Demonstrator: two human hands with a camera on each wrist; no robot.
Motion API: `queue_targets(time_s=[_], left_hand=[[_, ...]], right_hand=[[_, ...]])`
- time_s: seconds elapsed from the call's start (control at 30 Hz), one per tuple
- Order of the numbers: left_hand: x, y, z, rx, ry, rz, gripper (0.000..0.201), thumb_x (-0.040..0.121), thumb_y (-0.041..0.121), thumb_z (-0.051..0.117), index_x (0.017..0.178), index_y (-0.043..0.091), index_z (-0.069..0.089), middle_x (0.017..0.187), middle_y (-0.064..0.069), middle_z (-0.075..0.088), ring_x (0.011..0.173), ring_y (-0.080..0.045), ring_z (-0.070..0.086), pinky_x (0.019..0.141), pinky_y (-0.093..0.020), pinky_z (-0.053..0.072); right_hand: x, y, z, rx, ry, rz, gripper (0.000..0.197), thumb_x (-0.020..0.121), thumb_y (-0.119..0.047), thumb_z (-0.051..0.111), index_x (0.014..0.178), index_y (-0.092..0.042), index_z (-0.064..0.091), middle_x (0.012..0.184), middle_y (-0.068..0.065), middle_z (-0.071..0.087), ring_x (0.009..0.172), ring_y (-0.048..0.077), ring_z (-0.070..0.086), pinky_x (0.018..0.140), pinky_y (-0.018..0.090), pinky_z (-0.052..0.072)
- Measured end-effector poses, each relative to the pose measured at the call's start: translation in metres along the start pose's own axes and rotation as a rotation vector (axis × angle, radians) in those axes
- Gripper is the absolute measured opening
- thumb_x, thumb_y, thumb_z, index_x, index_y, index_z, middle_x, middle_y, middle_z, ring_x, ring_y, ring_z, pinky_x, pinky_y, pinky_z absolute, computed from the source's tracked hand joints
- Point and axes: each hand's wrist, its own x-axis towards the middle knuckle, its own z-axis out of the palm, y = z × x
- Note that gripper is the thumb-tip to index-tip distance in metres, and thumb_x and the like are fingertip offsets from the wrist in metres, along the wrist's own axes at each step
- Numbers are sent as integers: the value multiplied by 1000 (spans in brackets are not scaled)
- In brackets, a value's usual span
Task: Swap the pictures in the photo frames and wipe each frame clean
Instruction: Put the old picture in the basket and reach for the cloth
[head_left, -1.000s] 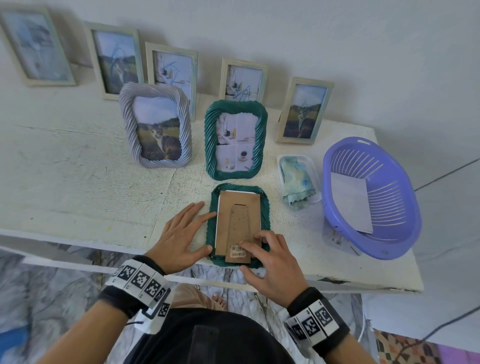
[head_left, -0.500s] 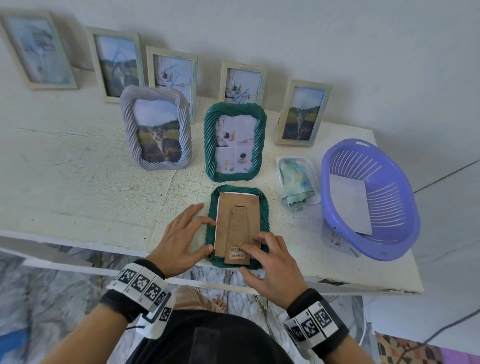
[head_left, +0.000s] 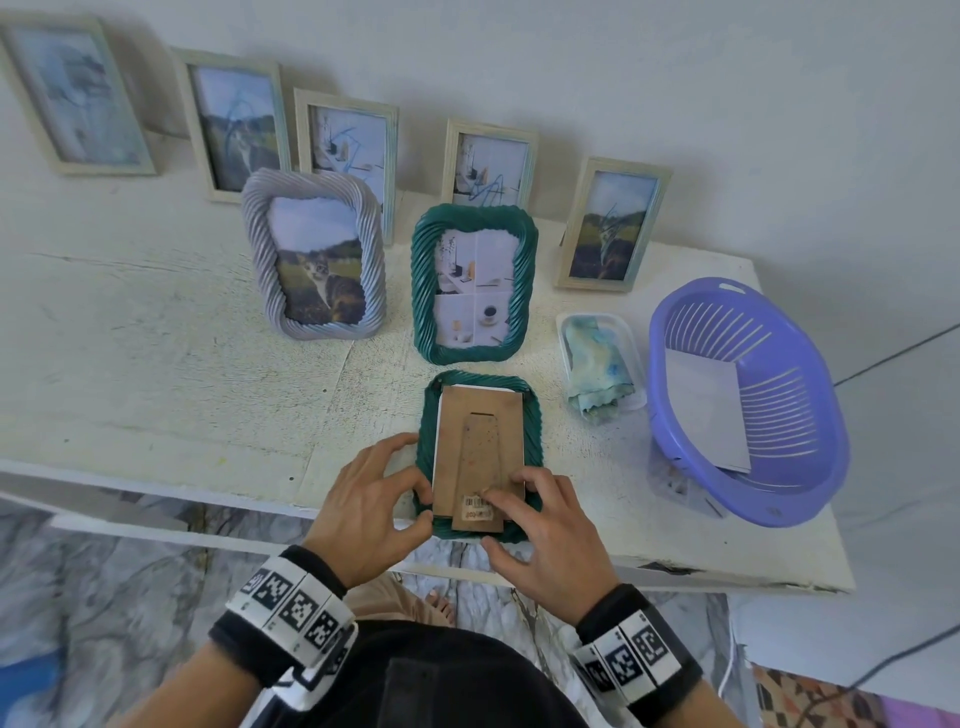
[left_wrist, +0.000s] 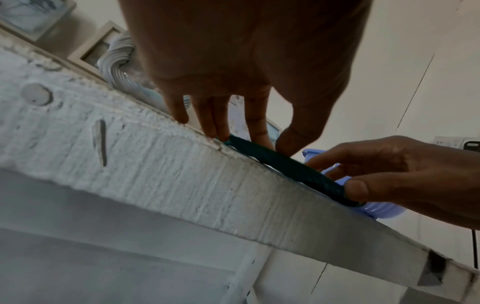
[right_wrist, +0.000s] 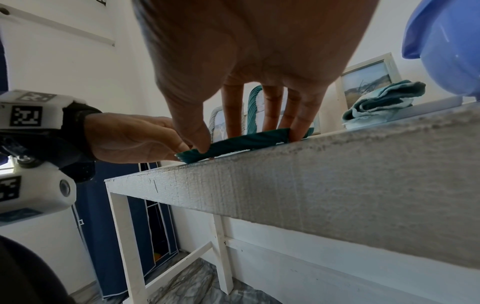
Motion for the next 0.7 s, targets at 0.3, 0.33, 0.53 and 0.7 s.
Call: queue_targets(time_s=[0.3,0.33,0.53,0.7], left_hand=[[5,10,9,116,55,-43,17,70,42,49,71,26,53,122,0,51,108,-20,46,86,-36,39],[5,10,9,115,57,-39,16,70,41,49,71,25,52,121,-1,52,107,-21,47,84,-36,40],[2,3,1,49,3,25,15,76,39,50,77,26,55,127,2,48,114,-15,43,80,-28,44],[3,1,1,9,15,3,18,80,45,50,77,28,56,127,6,48,116,-12,42,84,-27,40]], right_hand=[[0,-2,2,-23,9,-7,45,81,-49,61,121,-30,61,119,-1,48,106,18,47,80,22,50],[0,-3,2,-25,9,-8,45,81,-49,61,121,-30,61,119,-1,48,106,18,47,80,22,50],[-1,-4,4,-34,21,-10,44,80,-48,62,120,-29,62,117,0,49,104,19,48,79,23,51],[0,-3,5,-44,21,-15,43,80,-49,62,118,-28,62,118,0,50,103,19,49,79,24,51]])
